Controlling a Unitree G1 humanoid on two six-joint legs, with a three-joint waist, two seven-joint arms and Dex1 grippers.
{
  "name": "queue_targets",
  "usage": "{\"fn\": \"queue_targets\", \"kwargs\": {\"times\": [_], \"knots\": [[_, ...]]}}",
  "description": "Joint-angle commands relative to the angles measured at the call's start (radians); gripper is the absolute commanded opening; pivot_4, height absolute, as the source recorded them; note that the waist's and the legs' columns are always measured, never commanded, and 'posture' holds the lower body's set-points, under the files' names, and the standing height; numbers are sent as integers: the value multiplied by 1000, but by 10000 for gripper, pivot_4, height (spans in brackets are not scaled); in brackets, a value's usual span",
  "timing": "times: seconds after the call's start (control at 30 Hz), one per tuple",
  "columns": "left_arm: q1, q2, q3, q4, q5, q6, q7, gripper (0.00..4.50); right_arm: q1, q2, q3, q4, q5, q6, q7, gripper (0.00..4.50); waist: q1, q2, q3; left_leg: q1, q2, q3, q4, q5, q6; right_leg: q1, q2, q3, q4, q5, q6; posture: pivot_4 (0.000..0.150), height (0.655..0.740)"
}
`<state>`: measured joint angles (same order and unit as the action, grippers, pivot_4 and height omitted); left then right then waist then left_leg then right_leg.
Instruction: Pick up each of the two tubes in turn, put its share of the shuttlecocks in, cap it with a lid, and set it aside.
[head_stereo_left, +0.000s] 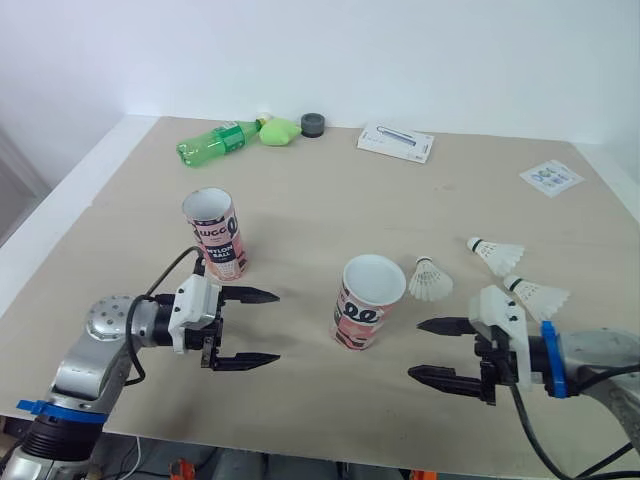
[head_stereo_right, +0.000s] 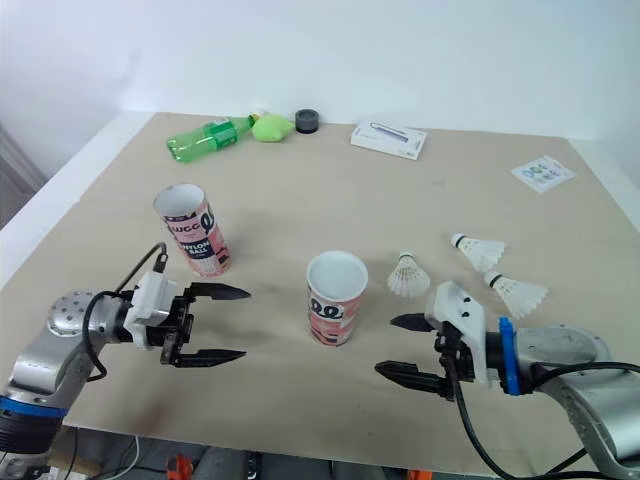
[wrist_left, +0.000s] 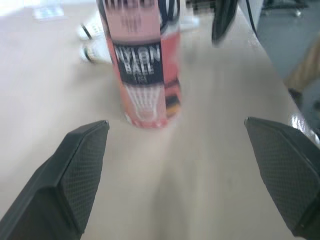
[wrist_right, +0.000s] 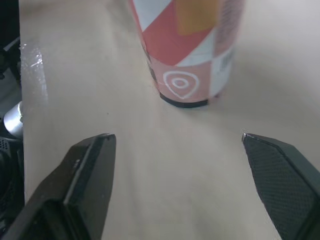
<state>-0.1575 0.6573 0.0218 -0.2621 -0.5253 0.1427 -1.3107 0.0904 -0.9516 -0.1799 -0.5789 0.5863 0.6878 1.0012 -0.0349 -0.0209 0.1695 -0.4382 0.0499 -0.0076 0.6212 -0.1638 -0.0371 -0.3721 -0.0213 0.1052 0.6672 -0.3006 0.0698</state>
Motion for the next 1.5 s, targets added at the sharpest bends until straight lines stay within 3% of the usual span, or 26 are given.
{"fn": "queue_targets", "kwargs": {"times": [0.03,0.23,0.73,0.77,0.87,0.93,1.0,1.27,1.5], "knots": [[66,47,69,-101,-50,28,21,45000,-48,60,70,18,-41,-46,-53,44537,-3,-2,1,0,0,0,0,0,0,0,0,0,0,0,0,1500,7294],[176,104,107,-140,-60,39,24,45000,-162,171,171,49,-69,-65,-106,44537,-10,-2,2,0,1,1,-2,0,0,-2,1,0,0,0,-1,1500,7294],[128,68,99,-150,-91,90,130,45000,-280,260,240,101,-64,-77,-87,44537,-7,-4,3,0,1,1,-3,0,0,-2,1,0,0,2,1,1500,7294],[123,63,99,-150,-89,90,136,45000,-280,262,239,105,-61,-76,-84,39678,-7,-4,3,0,1,1,-3,0,0,-2,1,0,0,2,1,1500,7294],[102,43,92,-153,-105,120,167,45000,-276,263,228,115,-59,-82,-84,30679,-7,-4,3,0,1,1,-2,0,0,-2,1,0,0,2,1,1500,7294],[89,28,77,-159,-106,132,182,45000,-275,258,221,118,-61,-76,-92,27589,-7,-4,3,0,1,1,-2,0,0,-2,1,0,0,2,1,1500,7294],[79,15,59,-165,-107,147,194,45000,-267,246,202,106,-39,-67,-79,27589,-7,-4,3,0,1,1,-2,0,0,-2,1,0,0,2,1,1500,7294],[-30,-88,-91,-103,-7,163,281,45000,-218,161,-39,-7,191,29,-65,27589,1,-4,3,-1,-2,-1,-2,0,0,-1,0,1,0,3,2,1500,7294],[-179,-220,-204,46,90,143,332,45000,-190,60,-447,38,279,109,-198,27589,12,-4,3,-2,-3,-1,1,0,0,0,0,1,0,4,3,1500,7294]]}}
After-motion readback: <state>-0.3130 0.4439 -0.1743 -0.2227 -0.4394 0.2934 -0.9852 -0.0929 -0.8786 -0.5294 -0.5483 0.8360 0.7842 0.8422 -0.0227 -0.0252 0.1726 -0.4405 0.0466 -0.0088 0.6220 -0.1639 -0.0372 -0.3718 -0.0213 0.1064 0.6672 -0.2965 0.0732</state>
